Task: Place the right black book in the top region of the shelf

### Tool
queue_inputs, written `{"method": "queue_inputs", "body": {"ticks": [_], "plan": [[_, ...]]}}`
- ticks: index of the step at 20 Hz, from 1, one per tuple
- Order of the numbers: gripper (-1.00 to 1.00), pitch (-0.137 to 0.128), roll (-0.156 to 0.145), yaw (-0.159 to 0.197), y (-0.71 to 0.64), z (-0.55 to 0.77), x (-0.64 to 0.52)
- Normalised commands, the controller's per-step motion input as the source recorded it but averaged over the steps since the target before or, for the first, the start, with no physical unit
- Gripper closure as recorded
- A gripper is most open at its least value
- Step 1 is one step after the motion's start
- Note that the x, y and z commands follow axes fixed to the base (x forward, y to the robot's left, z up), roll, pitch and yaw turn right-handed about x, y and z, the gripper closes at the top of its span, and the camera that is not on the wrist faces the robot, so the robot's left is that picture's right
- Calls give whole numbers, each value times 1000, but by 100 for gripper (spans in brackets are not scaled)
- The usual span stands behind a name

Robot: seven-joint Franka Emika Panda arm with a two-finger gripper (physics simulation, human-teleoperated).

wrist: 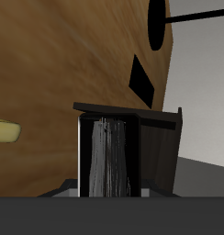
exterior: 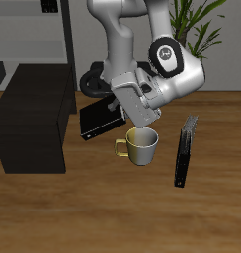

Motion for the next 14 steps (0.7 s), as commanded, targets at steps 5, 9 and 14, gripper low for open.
{"method": "queue_inputs", "body": {"ticks": [5, 9, 14], "plan": [[100, 17, 29, -25, -179, -8, 62], [100, 37, -27, -14, -186, -116, 39], [100, 25, 0, -25, -138, -80, 22]]}}
